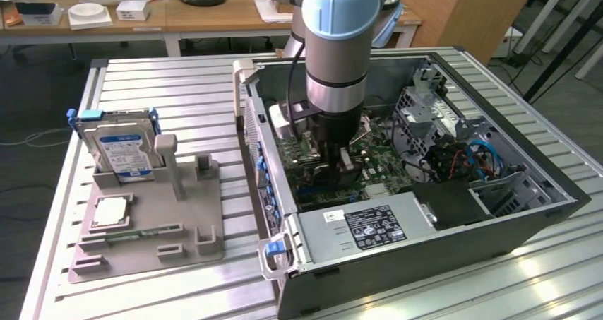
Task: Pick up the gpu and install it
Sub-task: 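Insert the gpu into the slot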
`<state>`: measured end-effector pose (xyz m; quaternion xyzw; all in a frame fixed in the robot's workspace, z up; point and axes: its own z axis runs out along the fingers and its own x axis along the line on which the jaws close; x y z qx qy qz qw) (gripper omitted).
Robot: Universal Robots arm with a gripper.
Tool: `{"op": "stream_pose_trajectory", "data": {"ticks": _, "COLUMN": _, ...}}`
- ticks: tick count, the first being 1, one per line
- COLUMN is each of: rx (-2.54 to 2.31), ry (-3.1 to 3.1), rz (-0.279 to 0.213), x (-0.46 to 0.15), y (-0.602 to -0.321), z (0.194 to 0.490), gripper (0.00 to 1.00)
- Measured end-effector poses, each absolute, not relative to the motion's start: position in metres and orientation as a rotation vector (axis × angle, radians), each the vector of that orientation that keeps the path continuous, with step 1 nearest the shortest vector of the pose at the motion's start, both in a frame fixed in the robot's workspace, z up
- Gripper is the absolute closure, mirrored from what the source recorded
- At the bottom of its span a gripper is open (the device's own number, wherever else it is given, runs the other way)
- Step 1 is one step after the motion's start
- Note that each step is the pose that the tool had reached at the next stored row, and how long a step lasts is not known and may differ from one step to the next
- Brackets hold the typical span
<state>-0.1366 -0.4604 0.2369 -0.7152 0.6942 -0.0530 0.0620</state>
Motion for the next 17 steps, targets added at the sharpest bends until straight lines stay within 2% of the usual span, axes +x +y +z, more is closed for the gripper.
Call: {"op": "stream_pose_trajectory", "data": {"ticks": 17, "rx": -2.156, "ry": 2.108, "rz": -0.158, "x": -0.137, "y": -0.460, "z": 0.269, "gripper": 0.43}}
